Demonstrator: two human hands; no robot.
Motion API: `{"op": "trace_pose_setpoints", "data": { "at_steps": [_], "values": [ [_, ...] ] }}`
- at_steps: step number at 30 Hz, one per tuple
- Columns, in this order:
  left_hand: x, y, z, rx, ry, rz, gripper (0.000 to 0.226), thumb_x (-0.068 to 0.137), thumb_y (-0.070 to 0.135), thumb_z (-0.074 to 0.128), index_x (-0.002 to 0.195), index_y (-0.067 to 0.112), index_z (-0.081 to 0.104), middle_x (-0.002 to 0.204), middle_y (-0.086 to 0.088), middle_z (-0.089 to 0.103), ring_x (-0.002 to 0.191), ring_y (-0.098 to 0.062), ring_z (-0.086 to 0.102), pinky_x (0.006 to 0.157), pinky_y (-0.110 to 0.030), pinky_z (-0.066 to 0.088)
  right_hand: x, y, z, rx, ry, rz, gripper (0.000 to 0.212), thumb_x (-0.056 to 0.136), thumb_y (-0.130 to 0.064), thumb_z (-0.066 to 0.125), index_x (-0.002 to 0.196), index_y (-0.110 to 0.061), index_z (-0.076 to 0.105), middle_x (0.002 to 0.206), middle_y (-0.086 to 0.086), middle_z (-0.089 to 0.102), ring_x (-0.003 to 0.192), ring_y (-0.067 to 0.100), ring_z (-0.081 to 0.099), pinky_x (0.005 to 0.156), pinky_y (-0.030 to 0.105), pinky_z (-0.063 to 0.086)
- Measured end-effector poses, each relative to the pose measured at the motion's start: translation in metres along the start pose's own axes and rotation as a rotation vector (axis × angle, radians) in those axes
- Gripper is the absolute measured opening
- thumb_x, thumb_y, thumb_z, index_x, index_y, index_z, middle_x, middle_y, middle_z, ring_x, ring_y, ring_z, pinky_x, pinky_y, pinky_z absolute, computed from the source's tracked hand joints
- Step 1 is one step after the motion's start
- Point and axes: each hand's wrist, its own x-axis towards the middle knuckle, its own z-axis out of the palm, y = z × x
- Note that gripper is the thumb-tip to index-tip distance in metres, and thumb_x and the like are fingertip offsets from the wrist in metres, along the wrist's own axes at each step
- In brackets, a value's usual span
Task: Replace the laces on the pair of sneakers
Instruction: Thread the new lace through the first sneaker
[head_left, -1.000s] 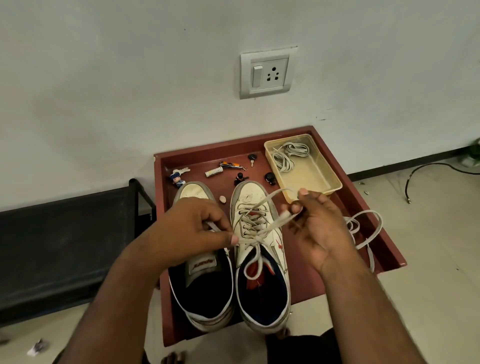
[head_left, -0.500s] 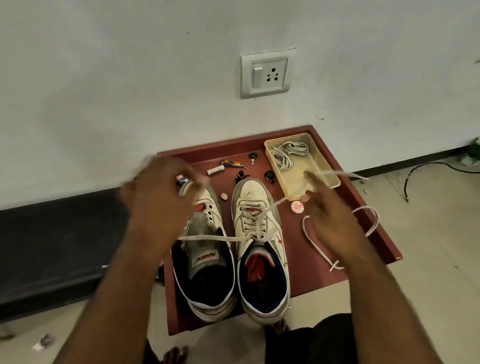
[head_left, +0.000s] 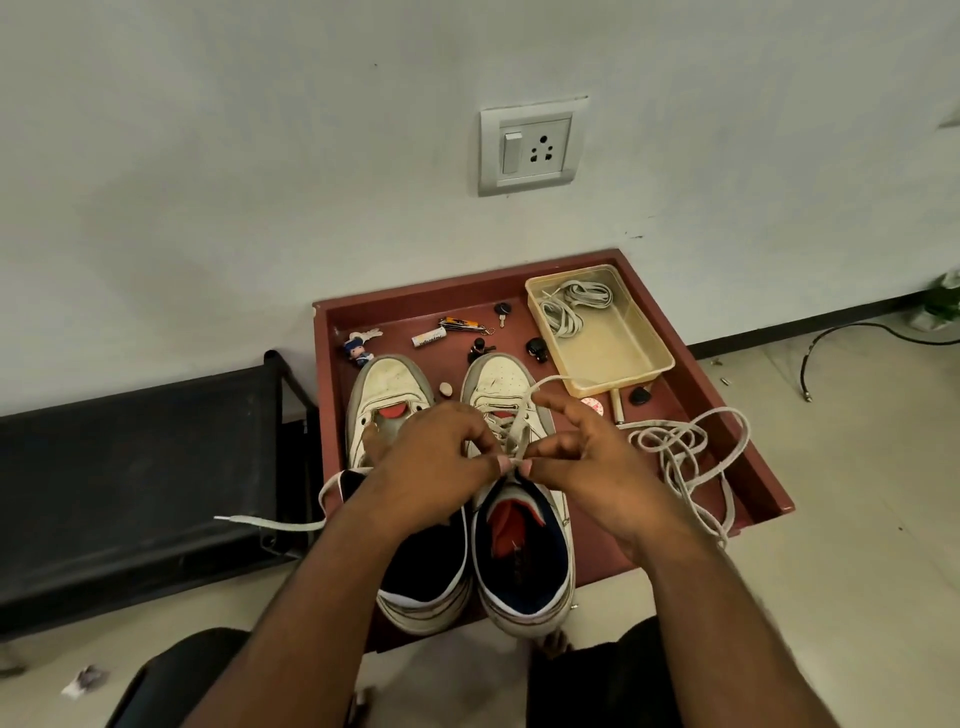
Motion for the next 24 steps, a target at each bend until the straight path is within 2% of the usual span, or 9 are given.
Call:
{"op": "trace_pose_setpoints", "data": {
  "at_steps": [5,8,10,13,16,18,20,22,24],
  "values": [
    [0.003,-0.008,0.002,0.130,-0.009,-0.136,0.022,0.096,0.039,0.055,0.076,0.033,0.062,0.110,0.016,0.060,0.118,-0.019,0.050,0.113,-0.064,0.019,-0.004,-0.002,0.011,-0.154,-0.023,-0.049,0.065,0.074,0.003,0.075,0.121,-0.038,0.054,0.087,0.008,0.071,0.070,0.013,0.066,0.059,0.022,0.049],
    [-0.003,-0.004,-0.003,-0.291,-0.176,-0.185,0.022,0.100,0.033,0.052,0.090,0.021,0.066,0.112,0.003,0.063,0.117,-0.025,0.055,0.091,-0.044,0.052,-0.001,0.001,0.015,-0.103,-0.015,-0.057,0.060,0.074,0.010,0.069,0.112,-0.035,0.058,0.085,0.008,0.068,0.067,0.015,0.064,0.058,0.030,0.049],
    [-0.006,0.005,-0.013,-0.455,-0.256,-0.197,0.033,0.094,0.043,0.055,0.083,0.014,0.068,0.135,0.015,0.052,0.129,-0.011,0.040,0.093,-0.031,0.042,0.000,0.001,0.017,-0.001,-0.005,-0.059,0.056,0.075,0.014,0.066,0.110,-0.028,0.059,0.081,0.009,0.065,0.067,0.019,0.062,0.061,0.034,0.050],
    [-0.010,0.009,-0.020,-0.319,-0.224,-0.090,0.024,0.079,0.045,0.073,0.075,0.021,0.068,0.147,0.018,0.040,0.138,-0.003,0.025,0.107,-0.027,0.023,0.000,-0.002,0.018,0.190,0.008,-0.085,0.052,0.076,0.022,0.059,0.108,-0.020,0.061,0.078,0.005,0.068,0.071,0.018,0.065,0.063,0.030,0.054],
    [-0.011,0.007,-0.011,-0.220,-0.130,0.016,0.028,0.075,0.020,0.084,0.093,0.015,0.062,0.116,0.010,0.062,0.102,0.004,0.055,0.076,-0.006,0.040,0.002,-0.002,0.017,0.327,0.000,-0.114,0.054,0.077,0.024,0.056,0.111,-0.017,0.061,0.082,0.003,0.073,0.076,0.017,0.070,0.061,0.026,0.055],
    [-0.008,0.005,-0.003,-0.171,-0.048,0.042,0.025,0.076,0.021,0.083,0.091,0.025,0.063,0.098,0.010,0.067,0.080,0.000,0.060,0.074,-0.016,0.048,0.003,0.000,0.017,0.307,0.024,-0.148,0.056,0.078,0.023,0.059,0.115,-0.019,0.061,0.080,-0.003,0.072,0.076,0.012,0.070,0.063,0.024,0.054],
    [-0.003,0.000,0.005,-0.114,0.066,0.035,0.017,0.072,0.037,0.077,0.084,0.035,0.065,0.081,0.018,0.067,0.075,0.002,0.060,0.103,-0.043,0.042,0.004,0.001,0.017,0.223,0.063,-0.205,0.060,0.079,0.019,0.062,0.120,-0.025,0.061,0.085,-0.006,0.072,0.079,0.008,0.069,0.066,0.021,0.053],
    [0.001,-0.003,0.008,-0.012,0.121,-0.003,0.016,0.072,0.048,0.070,0.081,0.036,0.064,0.075,0.019,0.066,0.079,0.003,0.060,0.114,-0.064,0.016,0.004,0.003,0.017,0.115,0.119,-0.257,0.068,0.080,0.017,0.062,0.125,-0.034,0.058,0.100,-0.002,0.070,0.083,0.006,0.068,0.069,0.018,0.053],
    [0.000,0.001,0.009,0.267,0.216,-0.048,0.016,0.081,0.046,0.062,0.078,0.031,0.060,0.080,0.016,0.065,0.099,-0.003,0.058,0.114,-0.062,-0.009,0.006,0.005,0.018,0.004,0.206,-0.284,0.074,0.080,0.016,0.062,0.126,-0.042,0.054,0.105,-0.003,0.064,0.078,-0.001,0.065,0.067,0.014,0.051]
  ]
}}
